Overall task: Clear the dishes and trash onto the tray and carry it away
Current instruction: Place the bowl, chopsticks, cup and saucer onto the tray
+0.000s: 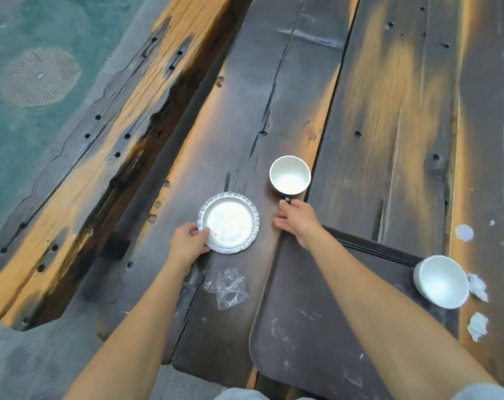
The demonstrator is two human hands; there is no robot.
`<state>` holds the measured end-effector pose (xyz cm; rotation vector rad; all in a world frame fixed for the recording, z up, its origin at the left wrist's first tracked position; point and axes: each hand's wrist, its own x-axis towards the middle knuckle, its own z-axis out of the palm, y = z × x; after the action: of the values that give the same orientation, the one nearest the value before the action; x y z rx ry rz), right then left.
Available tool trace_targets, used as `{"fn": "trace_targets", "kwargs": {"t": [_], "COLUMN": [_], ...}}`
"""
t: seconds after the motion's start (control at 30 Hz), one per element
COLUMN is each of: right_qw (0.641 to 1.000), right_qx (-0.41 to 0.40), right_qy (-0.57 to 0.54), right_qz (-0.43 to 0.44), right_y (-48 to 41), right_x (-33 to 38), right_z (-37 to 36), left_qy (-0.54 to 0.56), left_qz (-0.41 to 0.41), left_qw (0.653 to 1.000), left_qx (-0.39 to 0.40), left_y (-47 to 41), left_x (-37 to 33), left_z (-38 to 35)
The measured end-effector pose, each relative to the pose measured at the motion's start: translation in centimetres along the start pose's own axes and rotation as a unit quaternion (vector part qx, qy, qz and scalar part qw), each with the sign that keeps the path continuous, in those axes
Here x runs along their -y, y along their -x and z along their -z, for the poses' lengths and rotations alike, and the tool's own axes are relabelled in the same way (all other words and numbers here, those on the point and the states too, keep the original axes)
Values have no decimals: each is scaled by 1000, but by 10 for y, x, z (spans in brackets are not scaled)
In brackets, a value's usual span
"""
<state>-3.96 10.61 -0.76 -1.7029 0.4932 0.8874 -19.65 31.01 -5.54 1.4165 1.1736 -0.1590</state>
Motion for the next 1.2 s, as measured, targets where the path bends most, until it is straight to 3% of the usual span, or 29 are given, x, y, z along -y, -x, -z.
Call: {"fn": "trace_targets", "kwargs": {"t": [0.13, 0.47, 0.9, 1.2], "right_qw": [995, 973, 971, 952], "right_qx": [-16, -54, -40, -113], "right_qy": [-97, -223, -233, -278], "right_qz": [-34, -7, 39, 60], "right_y": [-9, -10, 45, 92], "right_x": [5, 16, 15, -28], "right_z": [-3, 3, 44, 92], "left_qy": [41, 95, 109, 62], "left_qz": [1, -32, -66, -71], "left_qw": [999, 995, 990, 994], "left_qx": [-1, 11, 54, 59], "left_y": [2, 17, 60, 101], "left_x": [3, 3, -8, 14], "left_z": [-2, 0, -27, -73]}}
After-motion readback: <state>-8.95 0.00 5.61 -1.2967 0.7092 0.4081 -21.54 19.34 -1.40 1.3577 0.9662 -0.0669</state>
